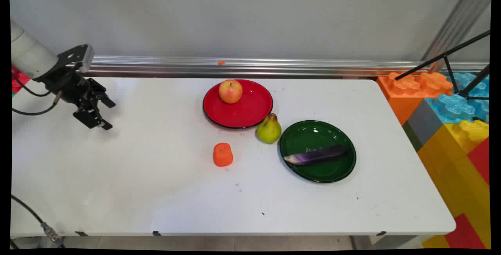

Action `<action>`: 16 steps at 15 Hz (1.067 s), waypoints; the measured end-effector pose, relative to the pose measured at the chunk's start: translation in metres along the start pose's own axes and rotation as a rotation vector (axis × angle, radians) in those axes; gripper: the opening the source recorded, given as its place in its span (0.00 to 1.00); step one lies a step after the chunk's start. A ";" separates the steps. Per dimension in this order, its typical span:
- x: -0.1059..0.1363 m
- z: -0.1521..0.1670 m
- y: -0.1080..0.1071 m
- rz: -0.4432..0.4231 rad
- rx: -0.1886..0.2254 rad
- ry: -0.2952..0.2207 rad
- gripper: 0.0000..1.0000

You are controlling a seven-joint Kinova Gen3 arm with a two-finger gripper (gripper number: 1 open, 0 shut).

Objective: Pick up the eggplant from the green plate

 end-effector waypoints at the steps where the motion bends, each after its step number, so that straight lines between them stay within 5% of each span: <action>1: 0.002 0.001 0.001 -0.013 0.003 0.004 1.00; 8: 0.044 0.004 0.028 -0.089 0.032 0.046 1.00; 16: 0.153 0.024 0.083 -0.112 0.023 0.112 1.00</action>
